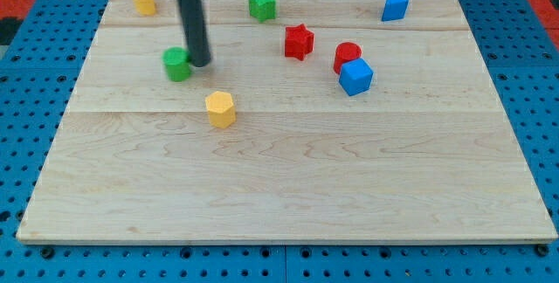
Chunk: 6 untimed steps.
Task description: Move the yellow hexagon to the bottom of the red star
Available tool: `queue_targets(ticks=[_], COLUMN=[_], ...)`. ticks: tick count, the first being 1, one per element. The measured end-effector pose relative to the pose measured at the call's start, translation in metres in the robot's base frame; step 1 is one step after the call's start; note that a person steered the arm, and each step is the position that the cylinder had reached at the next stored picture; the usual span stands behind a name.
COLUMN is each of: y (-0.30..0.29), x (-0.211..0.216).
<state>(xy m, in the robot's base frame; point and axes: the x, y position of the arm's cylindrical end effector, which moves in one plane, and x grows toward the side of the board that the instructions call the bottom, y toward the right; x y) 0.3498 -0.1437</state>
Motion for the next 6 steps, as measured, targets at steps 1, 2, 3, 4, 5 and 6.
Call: queue_targets(ticks=[1,2,3,4,5,6], y=[-0.068,-0.062,-0.028,0.057,0.122,0.12], x=[0.009,0.04,0.076,0.081,0.095,0.132])
